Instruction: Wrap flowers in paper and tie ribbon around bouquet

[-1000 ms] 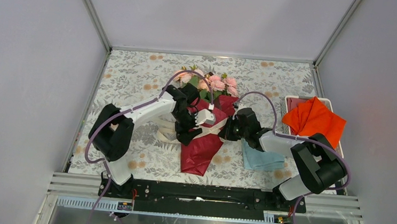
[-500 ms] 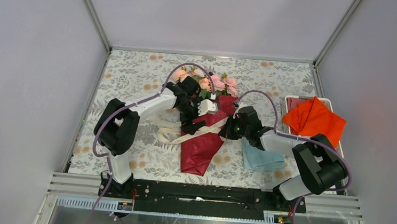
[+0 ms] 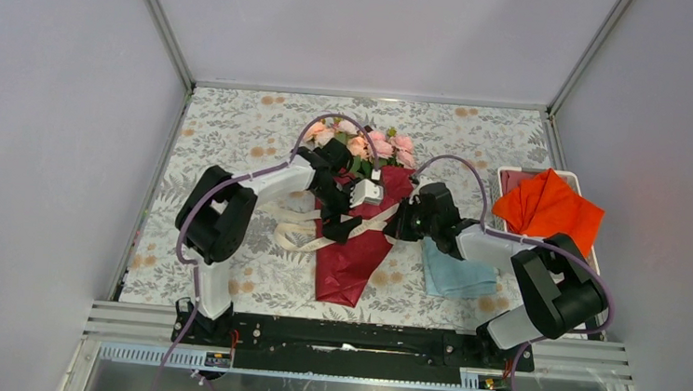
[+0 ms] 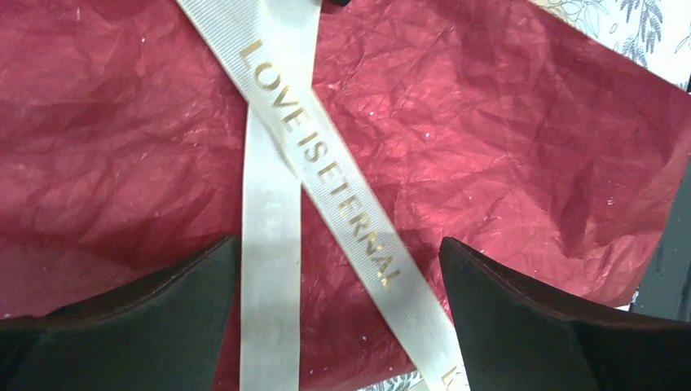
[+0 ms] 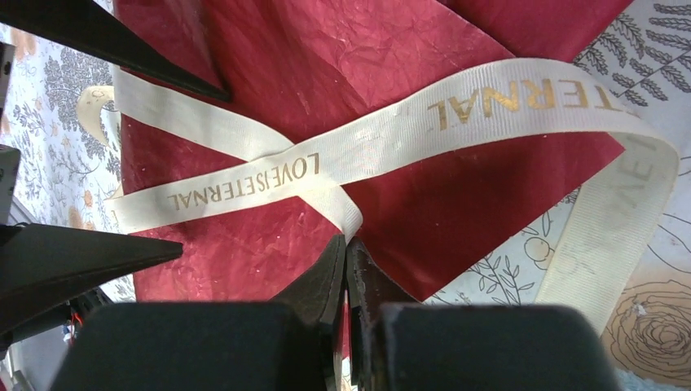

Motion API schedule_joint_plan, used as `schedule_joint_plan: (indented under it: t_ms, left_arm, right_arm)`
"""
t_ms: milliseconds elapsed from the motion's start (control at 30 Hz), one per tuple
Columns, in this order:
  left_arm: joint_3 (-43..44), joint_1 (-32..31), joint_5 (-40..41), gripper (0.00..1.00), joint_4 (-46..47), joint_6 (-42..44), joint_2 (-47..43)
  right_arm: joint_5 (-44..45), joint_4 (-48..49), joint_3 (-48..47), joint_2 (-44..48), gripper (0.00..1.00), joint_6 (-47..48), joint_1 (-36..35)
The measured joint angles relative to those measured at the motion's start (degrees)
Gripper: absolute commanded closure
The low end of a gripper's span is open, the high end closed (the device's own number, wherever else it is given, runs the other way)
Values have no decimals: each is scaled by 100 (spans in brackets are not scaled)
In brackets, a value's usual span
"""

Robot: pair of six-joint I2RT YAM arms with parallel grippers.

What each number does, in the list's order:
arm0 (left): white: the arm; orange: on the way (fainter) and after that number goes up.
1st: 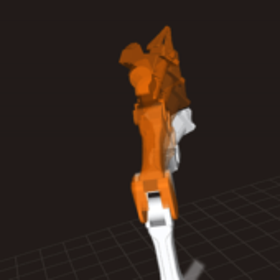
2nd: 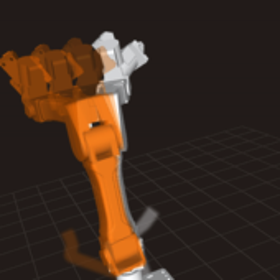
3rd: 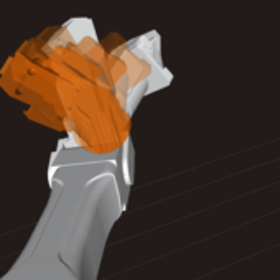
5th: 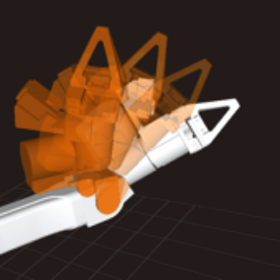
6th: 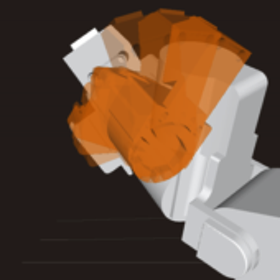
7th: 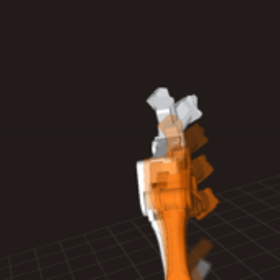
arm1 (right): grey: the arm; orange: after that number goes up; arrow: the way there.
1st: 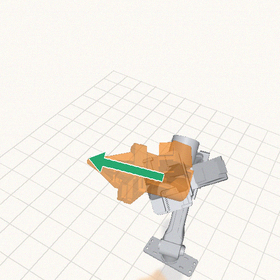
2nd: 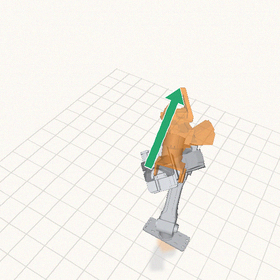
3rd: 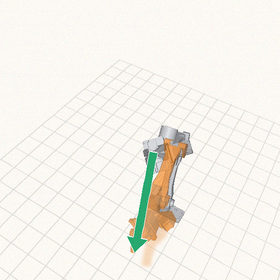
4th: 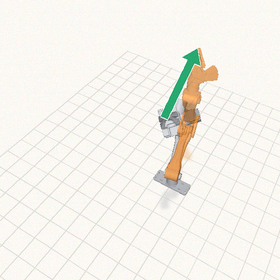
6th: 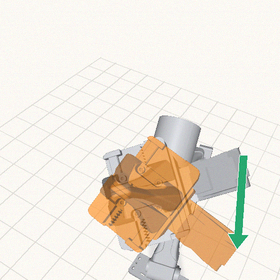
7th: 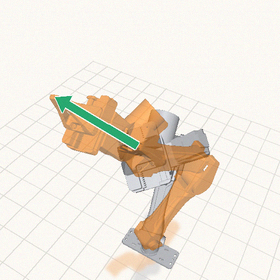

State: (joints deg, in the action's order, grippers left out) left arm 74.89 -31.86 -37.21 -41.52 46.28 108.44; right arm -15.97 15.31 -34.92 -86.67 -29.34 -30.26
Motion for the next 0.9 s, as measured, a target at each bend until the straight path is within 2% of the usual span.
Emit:
schedule_joint_plan:
  t_ms: [133, 200, 300, 433, 567, 633, 800, 833, 900]
  left_arm:
    - [15, -61, -52, 6, 24, -26, 114]
    - [-17, -103, -22, 12, 85, -50, 127]
    - [-149, -195, 125, 25, 284, -133, 114]
    - [-354, -264, 374, 54, 568, -214, 26]
    - [-507, -273, 579, 88, 704, -240, -140]
    - [-516, -282, 662, 100, 732, -232, -181]
    - [-516, -284, 772, 100, 741, -243, -247]
    - [-516, -284, 793, 100, 743, -245, -258]
    - [-511, -284, 863, 100, 741, -264, -291]
  right_arm:
    - [-59, 26, -63, -70, 94, -2, 2]
    - [-83, 28, -66, -72, 94, -2, 2]
    - [-118, 33, -72, -72, 94, -2, 2]
    - [-125, 42, -83, -74, 94, -2, 2]
    - [-125, 42, -83, -74, 95, -2, 4]
    - [-125, 42, -83, -74, 94, -2, 7]
    - [-129, 35, -83, -72, 88, 2, 26]
    - [-131, 24, -83, -72, 84, 11, 33]
    - [-129, -26, -87, -70, 69, 50, 55]
